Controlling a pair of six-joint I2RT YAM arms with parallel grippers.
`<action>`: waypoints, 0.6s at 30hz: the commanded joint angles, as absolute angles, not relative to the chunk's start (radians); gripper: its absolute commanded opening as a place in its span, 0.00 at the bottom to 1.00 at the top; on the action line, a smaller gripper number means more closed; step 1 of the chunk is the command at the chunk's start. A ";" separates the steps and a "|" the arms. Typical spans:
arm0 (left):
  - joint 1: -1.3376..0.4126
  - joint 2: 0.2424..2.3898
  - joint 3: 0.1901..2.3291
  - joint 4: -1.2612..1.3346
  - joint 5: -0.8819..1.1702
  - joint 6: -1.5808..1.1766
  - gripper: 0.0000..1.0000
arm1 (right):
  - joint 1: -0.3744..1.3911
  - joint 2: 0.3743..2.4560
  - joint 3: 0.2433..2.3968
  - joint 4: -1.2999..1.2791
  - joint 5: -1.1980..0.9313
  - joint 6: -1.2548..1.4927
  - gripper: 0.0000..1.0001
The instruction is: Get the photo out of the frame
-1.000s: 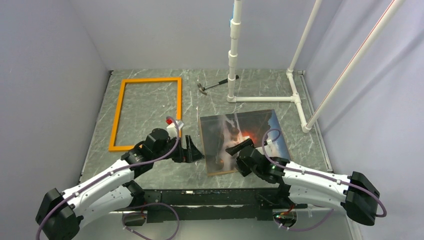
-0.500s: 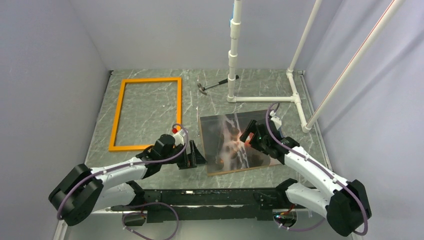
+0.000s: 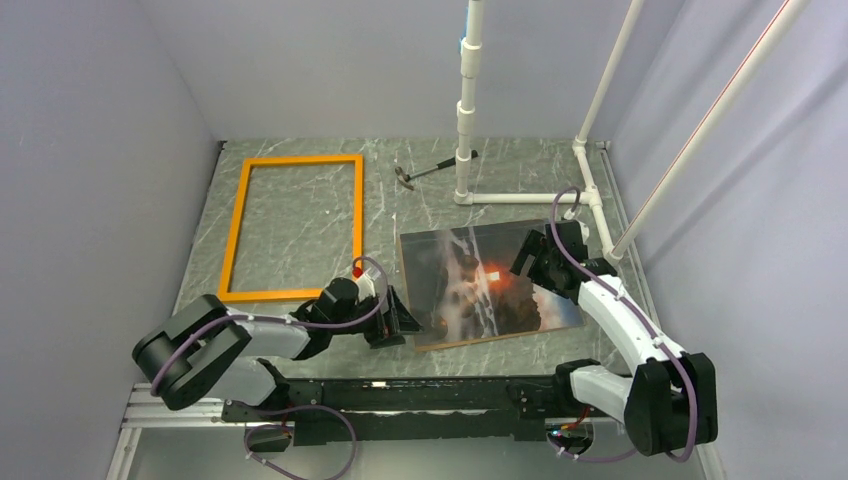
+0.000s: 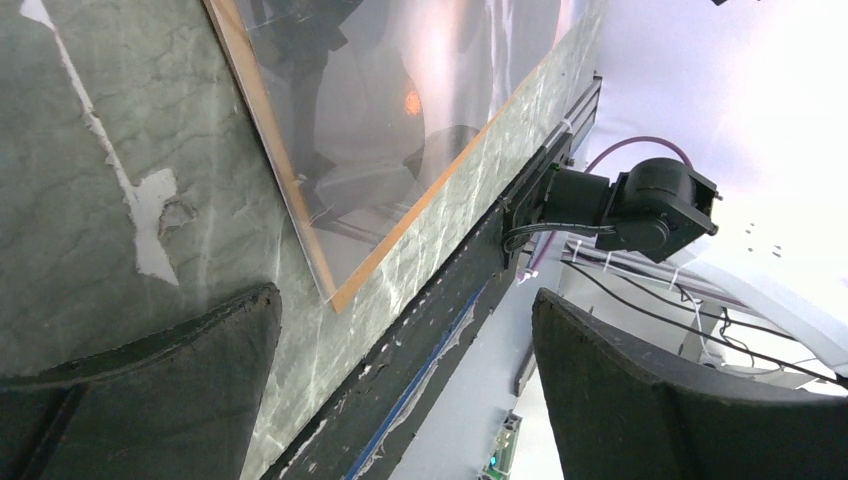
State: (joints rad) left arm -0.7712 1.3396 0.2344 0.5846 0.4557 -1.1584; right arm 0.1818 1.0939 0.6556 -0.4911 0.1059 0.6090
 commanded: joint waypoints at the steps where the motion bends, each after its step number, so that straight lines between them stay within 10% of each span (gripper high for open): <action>1: -0.793 1.400 0.220 0.776 0.475 -1.230 0.96 | 0.166 1.100 0.702 -0.490 0.070 0.557 0.94; 18: -0.807 1.400 0.193 0.893 0.469 -1.273 0.92 | 0.160 1.070 0.686 -0.477 0.031 0.584 0.94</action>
